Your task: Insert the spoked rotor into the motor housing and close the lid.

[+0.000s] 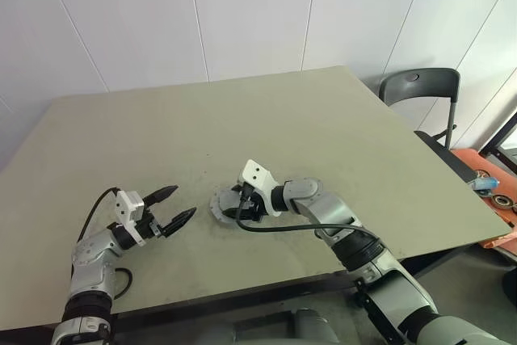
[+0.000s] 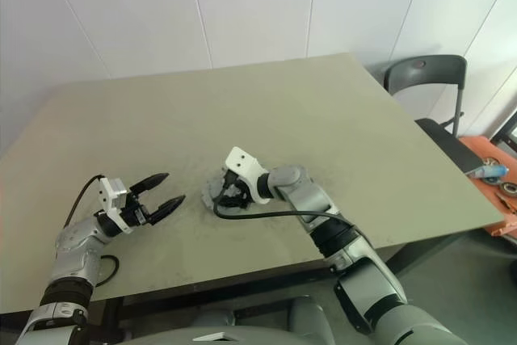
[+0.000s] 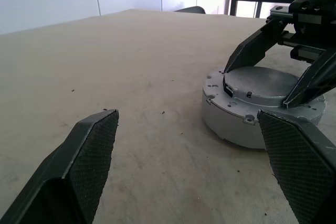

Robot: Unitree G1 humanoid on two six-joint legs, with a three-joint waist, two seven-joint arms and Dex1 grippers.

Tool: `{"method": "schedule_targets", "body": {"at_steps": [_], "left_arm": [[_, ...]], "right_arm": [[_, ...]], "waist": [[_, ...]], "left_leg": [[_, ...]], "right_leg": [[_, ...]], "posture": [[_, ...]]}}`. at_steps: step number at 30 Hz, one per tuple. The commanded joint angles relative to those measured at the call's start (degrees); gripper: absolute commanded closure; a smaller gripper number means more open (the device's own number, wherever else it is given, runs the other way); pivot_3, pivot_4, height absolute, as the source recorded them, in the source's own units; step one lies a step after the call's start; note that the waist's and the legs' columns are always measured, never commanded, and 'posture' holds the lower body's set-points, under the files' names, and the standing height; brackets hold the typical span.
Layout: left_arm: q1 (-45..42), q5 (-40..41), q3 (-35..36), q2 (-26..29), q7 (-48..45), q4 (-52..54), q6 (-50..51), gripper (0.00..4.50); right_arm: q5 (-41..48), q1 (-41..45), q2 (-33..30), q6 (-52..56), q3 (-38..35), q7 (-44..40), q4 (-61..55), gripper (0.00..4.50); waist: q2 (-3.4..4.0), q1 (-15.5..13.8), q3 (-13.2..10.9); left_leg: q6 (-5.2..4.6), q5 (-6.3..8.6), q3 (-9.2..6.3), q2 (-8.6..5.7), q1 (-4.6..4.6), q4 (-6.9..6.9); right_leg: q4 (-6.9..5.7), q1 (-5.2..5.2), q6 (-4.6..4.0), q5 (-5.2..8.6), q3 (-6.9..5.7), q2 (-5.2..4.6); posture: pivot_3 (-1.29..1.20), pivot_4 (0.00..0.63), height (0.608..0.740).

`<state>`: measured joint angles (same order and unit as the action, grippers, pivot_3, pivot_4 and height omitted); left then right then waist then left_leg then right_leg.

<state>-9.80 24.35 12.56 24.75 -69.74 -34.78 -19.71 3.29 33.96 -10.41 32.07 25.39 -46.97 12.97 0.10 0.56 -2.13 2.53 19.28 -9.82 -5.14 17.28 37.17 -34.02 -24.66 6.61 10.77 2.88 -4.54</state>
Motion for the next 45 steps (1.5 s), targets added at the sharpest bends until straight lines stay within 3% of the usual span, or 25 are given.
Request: {"method": "schedule_targets", "body": {"at_steps": [1, 9, 10, 12, 18, 24, 28, 30, 32, 34, 37, 41, 45], "left_arm": [[-0.6, 0.4, 0.7, 0.7, -0.2, 1.3, -1.2, 0.0], [3.5, 3.2, -0.7, -0.6, -2.9, 9.7, 2.0, 0.0], [4.7, 3.9, -0.9, -0.9, -2.8, 11.7, 2.9, 0.18], [6.6, 4.6, -1.4, -0.9, -2.7, 15.4, 4.8, 0.61], [10.7, 4.6, -2.3, -1.4, -1.8, 22.3, 5.3, 2.53], [9.6, 2.9, -1.2, -0.6, 0.7, 20.8, 3.6, 4.48], [5.1, 2.2, -0.2, 0.9, 0.7, 13.3, 2.0, 4.48], [-10.9, -6.9, -8.3, -7.1, 11.7, 6.0, 6.1, 4.48], [-18.0, -11.7, -12.0, -11.7, 16.8, 2.4, 7.7, 4.48], [-19.8, -13.4, -12.4, -12.7, 16.4, -3.3, 5.2, 4.48], [-21.8, -14.9, -13.8, -13.5, 16.3, -9.5, 1.8, 4.48], [-23.2, -15.2, -13.9, -13.7, 16.0, -12.4, -0.3, 4.48], [-22.9, -13.8, -12.7, -12.7, 15.5, -11.4, -0.8, 4.48]], "right_arm": [[-1.2, -0.8, -0.4, 0.9, -0.8, 2.1, 2.3, 1.46], [-1.2, -0.8, 0.0, 0.5, -0.6, 2.5, 3.1, 1.46], [-1.2, -0.8, 0.0, 0.5, -0.6, 2.5, 3.1, 1.46], [-1.2, -0.8, 0.0, 0.4, -0.7, 2.6, 3.1, 1.46], [-1.2, -1.0, 0.1, 0.3, -0.8, 3.1, 3.1, 1.46], [-1.0, -1.3, 0.4, 0.3, -0.8, 3.4, 2.6, 1.46], [-1.0, -1.4, 0.7, 0.4, -0.7, 3.6, 2.3, 1.46], [-1.0, -1.4, 0.8, 0.4, -0.6, 3.5, 2.4, 1.46], [-1.1, -1.4, 1.0, 0.4, -0.7, 3.4, 2.4, 1.46], [-1.3, -1.3, 1.2, 0.4, -0.8, 3.4, 2.6, 1.46], [-1.3, -1.2, 1.5, 0.3, -0.8, 3.5, 2.9, 1.46], [-1.2, -1.3, 1.5, 0.3, -0.7, 3.7, 2.9, 1.46], [-1.1, -1.7, 1.5, 0.5, -0.8, 4.0, 2.5, 1.46]], "waist": [[0.0, 0.0, 0.0], [0.02, 0.2, 0.0], [0.03, 0.2, 0.0], [0.04, 0.1, 0.0], [0.07, 0.1, 0.0], [0.07, 0.0, 0.0], [0.07, 0.1, 0.0], [0.08, -1.5, 0.0], [-0.24, -2.5, 0.0], [-0.33, -1.5, 0.1], [0.3, 1.8, 0.2], [0.07, 1.6, 0.2], [0.06, 1.3, 0.2]], "left_leg": [[0.0, 0.0, 0.0, 0.0, -0.02, 0.0], [0.0, 0.0, 0.0, 0.01, -0.15, 0.0], [0.0, 0.0, 0.0, 0.02, -0.16, -0.01], [0.0, 0.0, 0.01, 0.02, -0.17, -0.01], [0.0, 0.0, 0.0, 0.04, -0.26, -0.01], [0.0, 0.0, 0.01, 0.05, -0.28, -0.01], [0.0, 0.0, 0.01, 0.04, -0.31, -0.01], [0.0, 0.0, 0.0, 0.04, -0.35, -0.02], [0.11, -0.11, -0.17, 0.0, -0.32, 0.18], [0.16, -0.13, -0.08, 0.01, -0.65, 0.22], [-0.13, 0.11, 0.44, 0.16, -1.03, -0.34], [-0.05, 0.04, 0.07, 0.22, -0.78, -0.6], [0.05, 0.0, 0.08, 0.17, -0.76, -0.59]], "right_leg": [[-0.01, 0.01, 0.0, 0.0, 0.0, 0.0], [-0.01, 0.15, 0.01, 0.01, 0.0, 0.01], [-0.01, 0.15, 0.01, 0.01, 0.0, 0.01], [-0.02, 0.16, 0.01, 0.01, 0.01, 0.0], [-0.04, 0.25, 0.01, 0.03, 0.0, 0.03], [-0.04, 0.26, 0.01, 0.04, 0.0, 0.03], [-0.04, 0.27, 0.01, 0.04, -0.01, 0.05], [-0.02, 0.31, 0.01, 0.04, -0.04, 0.05], [0.02, 0.65, 0.02, 0.04, -0.19, 0.06], [0.12, 1.03, 0.01, 0.03, -0.15, 0.07], [0.45, 1.35, 0.02, 0.07, -0.04, 0.0], [0.43, 0.58, 0.11, 0.07, -0.27, -0.02], [0.46, 0.61, 0.05, 0.01, -0.16, -0.12]], "posture": [[0.0, 0.0, 0.74], [0.0, 0.0, 0.74], [0.0, 0.0, 0.74], [0.0, 0.0, 0.74], [0.0, 0.0, 0.74], [0.0, 0.0, 0.74], [0.0, 0.0, 0.74], [0.0, 0.0, 0.74], [0.0, 0.0, 0.74], [0.0, 0.0, 0.74], [0.0, 0.0, 0.74], [0.0, 0.0, 0.74], [0.0, 0.0, 0.74]]}}
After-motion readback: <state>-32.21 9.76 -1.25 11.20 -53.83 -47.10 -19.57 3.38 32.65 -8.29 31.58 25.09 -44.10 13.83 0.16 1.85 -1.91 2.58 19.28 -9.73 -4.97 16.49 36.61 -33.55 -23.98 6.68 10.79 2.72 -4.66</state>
